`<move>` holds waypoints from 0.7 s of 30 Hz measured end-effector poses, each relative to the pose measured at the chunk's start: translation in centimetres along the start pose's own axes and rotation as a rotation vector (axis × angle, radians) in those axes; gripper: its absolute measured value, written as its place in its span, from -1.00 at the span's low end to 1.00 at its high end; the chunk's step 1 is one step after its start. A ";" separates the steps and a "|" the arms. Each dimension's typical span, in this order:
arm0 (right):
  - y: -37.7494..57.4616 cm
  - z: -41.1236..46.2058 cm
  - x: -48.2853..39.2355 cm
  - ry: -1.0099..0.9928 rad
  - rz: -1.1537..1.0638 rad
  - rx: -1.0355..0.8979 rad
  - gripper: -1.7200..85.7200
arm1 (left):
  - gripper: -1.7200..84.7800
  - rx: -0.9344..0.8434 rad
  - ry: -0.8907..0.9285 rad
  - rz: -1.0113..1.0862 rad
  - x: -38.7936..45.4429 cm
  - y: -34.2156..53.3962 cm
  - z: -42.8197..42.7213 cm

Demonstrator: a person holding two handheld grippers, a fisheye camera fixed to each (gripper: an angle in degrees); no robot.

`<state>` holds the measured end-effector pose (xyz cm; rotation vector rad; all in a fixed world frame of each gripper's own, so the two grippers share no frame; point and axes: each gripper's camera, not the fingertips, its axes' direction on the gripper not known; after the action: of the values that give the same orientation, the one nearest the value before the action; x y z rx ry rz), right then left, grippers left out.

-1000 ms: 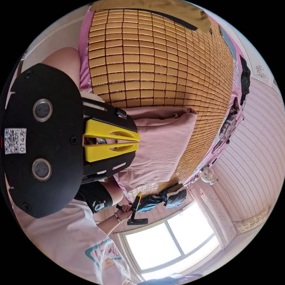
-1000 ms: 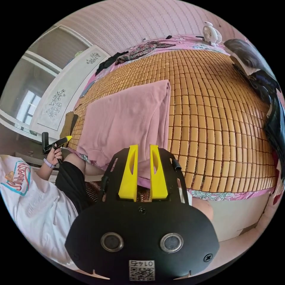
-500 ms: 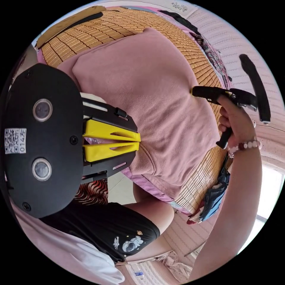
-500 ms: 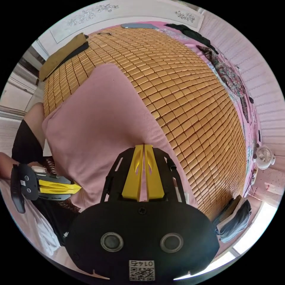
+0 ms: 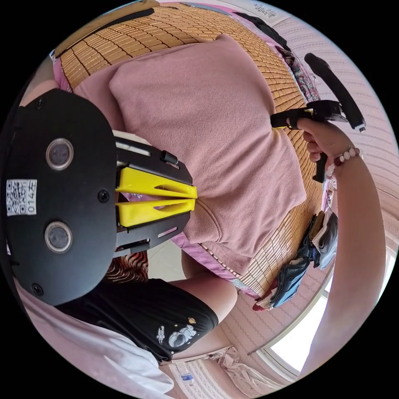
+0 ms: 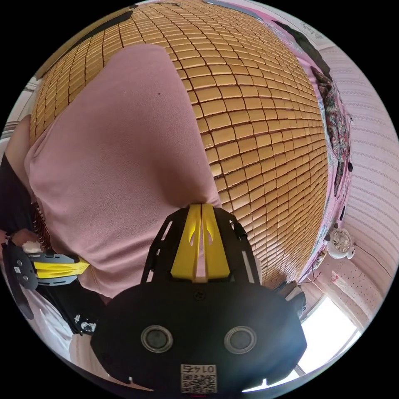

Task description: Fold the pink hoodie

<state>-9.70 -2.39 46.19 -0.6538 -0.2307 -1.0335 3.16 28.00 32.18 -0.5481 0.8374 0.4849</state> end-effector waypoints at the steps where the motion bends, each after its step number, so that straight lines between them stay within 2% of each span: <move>1: 0.1 0.1 0.2 -0.004 0.004 -0.016 -0.97 | -0.98 -0.001 0.005 -0.003 0.0 0.1 0.2; 5: 2.7 0.2 1.6 -0.058 0.108 0.061 -0.97 | -0.98 -0.001 0.025 0.004 0.0 0.5 0.7; 6: 4.8 0.0 2.3 -0.093 0.175 0.156 -0.97 | -0.98 -0.001 0.024 0.007 0.0 0.5 0.6; 7: 7.9 -0.3 3.1 -0.146 0.248 0.275 -0.98 | -0.98 -0.002 0.019 0.017 0.1 0.7 0.5; 9: 13.5 -0.3 4.2 -0.269 0.369 0.388 -0.98 | -0.98 -0.009 0.021 0.055 0.6 1.1 0.2; 12: 24.0 0.7 3.5 -0.357 0.548 0.474 -0.98 | -0.98 0.049 0.036 0.107 1.2 2.5 -0.8; 16: 36.4 4.4 -0.2 -0.399 0.761 0.393 -0.92 | -0.96 0.140 0.070 0.141 1.5 3.2 -1.7; 21: 44.5 9.1 -2.5 -0.519 0.900 0.283 -0.77 | -0.76 0.228 0.142 0.196 2.1 1.6 -1.2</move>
<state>28.06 20.16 34.69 -0.6560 -0.4680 0.0470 2.70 28.84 29.41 -0.2940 1.0734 0.5251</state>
